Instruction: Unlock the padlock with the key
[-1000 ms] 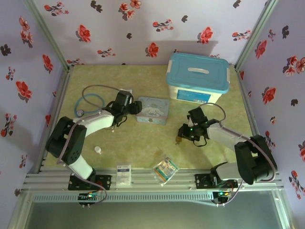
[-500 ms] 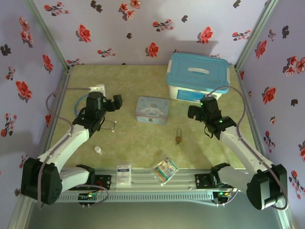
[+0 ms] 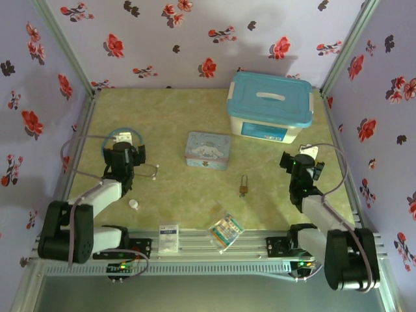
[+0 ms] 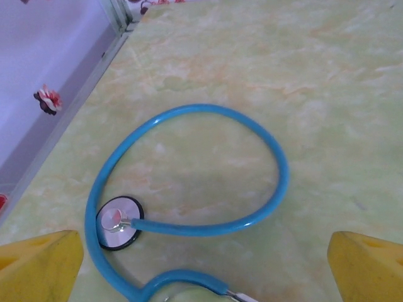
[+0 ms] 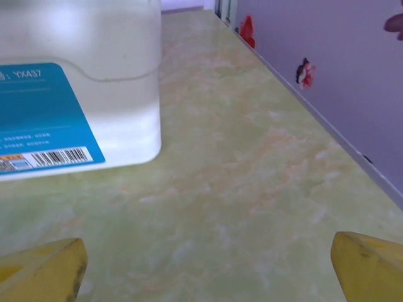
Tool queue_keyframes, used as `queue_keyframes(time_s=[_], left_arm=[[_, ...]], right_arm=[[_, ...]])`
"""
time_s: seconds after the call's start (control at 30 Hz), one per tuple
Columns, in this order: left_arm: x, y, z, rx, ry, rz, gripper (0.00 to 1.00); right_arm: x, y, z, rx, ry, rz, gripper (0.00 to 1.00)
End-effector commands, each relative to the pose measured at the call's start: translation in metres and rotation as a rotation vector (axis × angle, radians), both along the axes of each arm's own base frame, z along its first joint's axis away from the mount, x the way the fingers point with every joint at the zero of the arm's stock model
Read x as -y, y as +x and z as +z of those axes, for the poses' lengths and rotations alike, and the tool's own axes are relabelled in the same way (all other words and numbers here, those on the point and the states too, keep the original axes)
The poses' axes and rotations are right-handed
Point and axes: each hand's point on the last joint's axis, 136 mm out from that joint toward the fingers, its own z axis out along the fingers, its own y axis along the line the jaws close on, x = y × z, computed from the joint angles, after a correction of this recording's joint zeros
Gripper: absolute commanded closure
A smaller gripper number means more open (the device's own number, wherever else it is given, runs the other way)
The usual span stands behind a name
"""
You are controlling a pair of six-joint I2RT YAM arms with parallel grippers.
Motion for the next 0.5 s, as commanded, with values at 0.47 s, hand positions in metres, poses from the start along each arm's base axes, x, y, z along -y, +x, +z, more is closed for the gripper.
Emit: queue_keyframes(time_s=[0.47], left_arm=[[-0.01,0.037,-0.013,0.144,-0.113,-0.115,0.0]], right_arm=[[-0.004,0.069,-0.02,0.068,0.016,0.028,0.01]])
